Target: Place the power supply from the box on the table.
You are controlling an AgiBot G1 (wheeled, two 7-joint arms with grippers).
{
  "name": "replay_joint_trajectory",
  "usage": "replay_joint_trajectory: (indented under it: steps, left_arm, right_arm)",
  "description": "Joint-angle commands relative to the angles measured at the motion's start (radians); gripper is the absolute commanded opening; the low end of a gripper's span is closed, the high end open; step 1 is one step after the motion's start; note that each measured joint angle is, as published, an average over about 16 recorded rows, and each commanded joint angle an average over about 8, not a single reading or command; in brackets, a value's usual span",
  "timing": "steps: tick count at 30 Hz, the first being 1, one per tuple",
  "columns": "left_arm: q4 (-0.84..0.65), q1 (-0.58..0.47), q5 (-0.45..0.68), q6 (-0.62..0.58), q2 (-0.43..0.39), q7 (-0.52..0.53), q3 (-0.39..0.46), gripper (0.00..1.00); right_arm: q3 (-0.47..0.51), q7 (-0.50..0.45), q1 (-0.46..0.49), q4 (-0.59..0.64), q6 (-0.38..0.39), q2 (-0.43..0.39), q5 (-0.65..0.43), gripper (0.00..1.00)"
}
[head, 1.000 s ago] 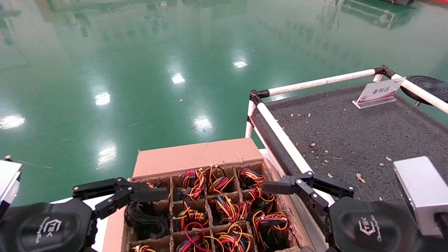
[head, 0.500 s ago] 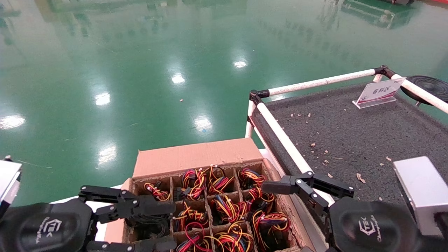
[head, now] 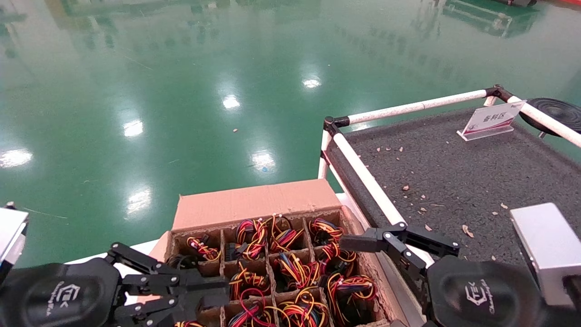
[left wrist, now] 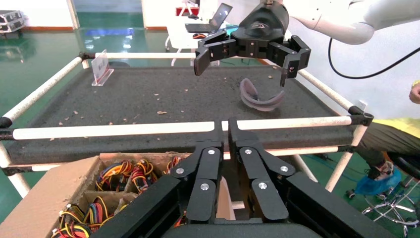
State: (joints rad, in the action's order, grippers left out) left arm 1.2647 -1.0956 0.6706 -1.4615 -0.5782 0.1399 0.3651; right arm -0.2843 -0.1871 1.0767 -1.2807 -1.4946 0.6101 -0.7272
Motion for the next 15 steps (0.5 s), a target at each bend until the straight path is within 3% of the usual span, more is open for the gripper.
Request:
replay_joint_trajectory:
  steps: [1, 9, 15]
  left_arm:
    - [0.000, 0.000, 0.000, 0.000, 0.000, 0.000, 0.000, 0.03]
    - [0.000, 0.000, 0.000, 0.000, 0.000, 0.000, 0.000, 0.97]
    - [0.000, 0.000, 0.000, 0.000, 0.000, 0.000, 0.000, 1.00]
  right_arm:
    - [0.000, 0.000, 0.000, 0.000, 0.000, 0.000, 0.000, 1.00]
    - [-0.004, 0.003, -0.004, 0.005, 0.002, -0.002, -0.014, 1.00]
    - [-0.025, 0.033, -0.006, 0.057, 0.026, 0.004, -0.083, 1.00]
